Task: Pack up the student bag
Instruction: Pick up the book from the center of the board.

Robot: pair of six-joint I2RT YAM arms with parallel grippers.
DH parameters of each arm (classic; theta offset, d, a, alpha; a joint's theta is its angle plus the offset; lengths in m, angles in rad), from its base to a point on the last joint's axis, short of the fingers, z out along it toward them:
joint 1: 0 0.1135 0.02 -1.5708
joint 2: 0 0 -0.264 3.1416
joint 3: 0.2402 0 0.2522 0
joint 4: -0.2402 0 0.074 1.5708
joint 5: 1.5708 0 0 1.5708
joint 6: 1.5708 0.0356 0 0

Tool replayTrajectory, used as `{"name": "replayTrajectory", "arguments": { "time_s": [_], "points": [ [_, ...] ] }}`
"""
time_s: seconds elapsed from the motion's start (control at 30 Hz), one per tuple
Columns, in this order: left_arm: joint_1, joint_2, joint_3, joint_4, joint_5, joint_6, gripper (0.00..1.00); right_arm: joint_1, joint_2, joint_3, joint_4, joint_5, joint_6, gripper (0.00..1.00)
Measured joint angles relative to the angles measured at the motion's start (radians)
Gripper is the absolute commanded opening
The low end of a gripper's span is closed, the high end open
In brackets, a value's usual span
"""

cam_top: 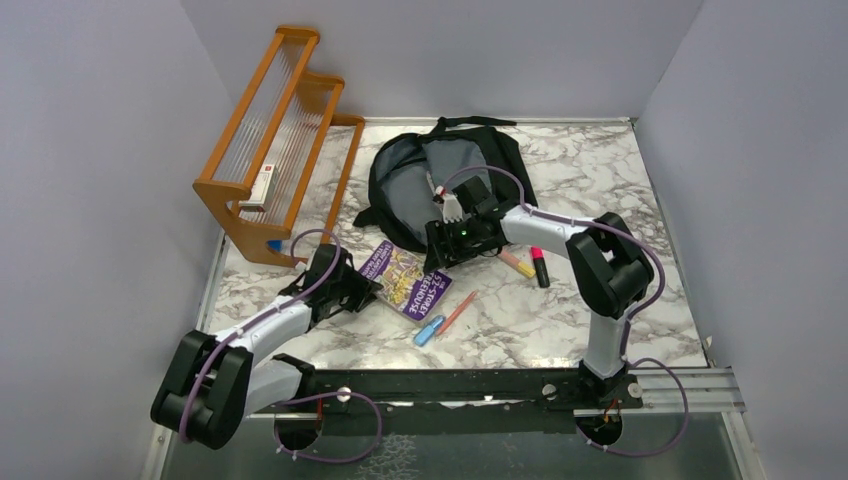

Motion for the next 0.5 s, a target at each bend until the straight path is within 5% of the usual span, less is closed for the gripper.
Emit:
{"name": "replayTrajectory", "arguments": {
  "time_s": [0.23,0.5],
  "points": [
    [0.000,0.034,-0.009,0.062,0.025,-0.015,0.01,-0.024,0.013,0.000,0.000,-0.047,-0.013,0.76],
    [0.000,0.062,-0.006,0.093,0.040,-0.018,0.00,-0.039,0.050,0.000,0.005,-0.167,-0.028,0.70]
  ]
}}
